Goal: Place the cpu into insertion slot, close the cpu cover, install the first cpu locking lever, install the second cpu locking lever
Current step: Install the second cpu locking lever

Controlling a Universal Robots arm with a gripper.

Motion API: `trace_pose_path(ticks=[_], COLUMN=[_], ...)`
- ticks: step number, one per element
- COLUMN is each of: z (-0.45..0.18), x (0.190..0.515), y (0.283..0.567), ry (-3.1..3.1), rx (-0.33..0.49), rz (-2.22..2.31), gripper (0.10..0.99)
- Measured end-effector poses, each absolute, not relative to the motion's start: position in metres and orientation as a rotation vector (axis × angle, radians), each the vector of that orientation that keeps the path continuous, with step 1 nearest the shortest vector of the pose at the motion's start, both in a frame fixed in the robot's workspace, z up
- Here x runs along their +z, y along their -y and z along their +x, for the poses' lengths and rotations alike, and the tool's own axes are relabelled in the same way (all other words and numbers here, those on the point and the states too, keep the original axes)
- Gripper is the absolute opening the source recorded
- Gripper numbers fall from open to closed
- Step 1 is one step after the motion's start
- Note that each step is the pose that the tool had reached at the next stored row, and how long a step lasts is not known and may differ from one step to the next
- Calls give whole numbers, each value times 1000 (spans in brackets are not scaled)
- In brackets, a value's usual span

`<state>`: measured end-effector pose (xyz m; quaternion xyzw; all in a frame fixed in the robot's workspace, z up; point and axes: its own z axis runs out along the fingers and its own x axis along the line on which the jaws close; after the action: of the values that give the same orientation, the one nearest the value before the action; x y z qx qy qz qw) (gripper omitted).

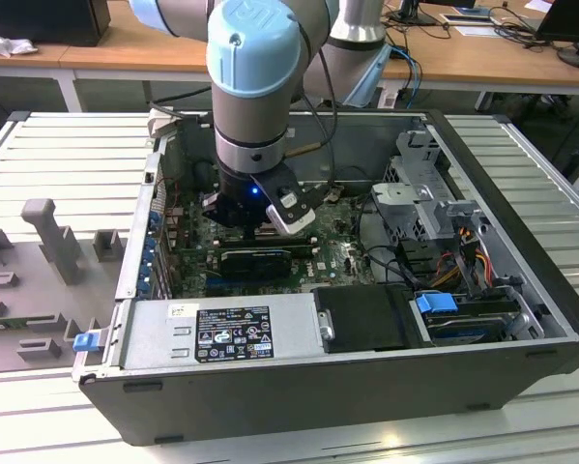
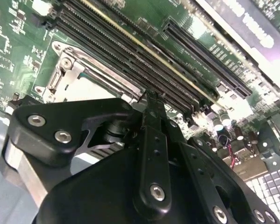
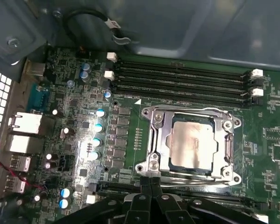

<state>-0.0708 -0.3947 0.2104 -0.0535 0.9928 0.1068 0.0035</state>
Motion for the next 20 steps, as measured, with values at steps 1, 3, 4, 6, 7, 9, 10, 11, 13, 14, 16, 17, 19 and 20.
trace_pose_path(ticks=[1, 3, 4, 6, 7, 9, 10, 11, 13, 14, 16, 17, 19, 20], z=[-71, -71, -71, -72, -72, -72, -73, -73, -74, -74, -75, -75, -76, -77], x=[209, 207, 206, 205, 204, 203, 202, 201, 199, 199, 198, 198, 196, 196], y=[395, 396, 397, 399, 399, 401, 401, 402, 402, 402, 402, 402, 402, 402], ry=[-3110, -3106, -3105, -3102, -3101, -3098, -3097, -3096, -3094, -3092, -3088, -3087, -3084, -3083], rx=[349, 375, 384, 400, 408, 426, 433, 437, 451, 458, 479, 486, 501, 506], rz=[-169, -172, -173, -175, -176, -178, -179, -181, -183, -184, -184, -185, -186, -187], gripper=[106, 106, 106, 106, 106, 106, 106, 106, 106, 106, 106, 106, 106, 106])
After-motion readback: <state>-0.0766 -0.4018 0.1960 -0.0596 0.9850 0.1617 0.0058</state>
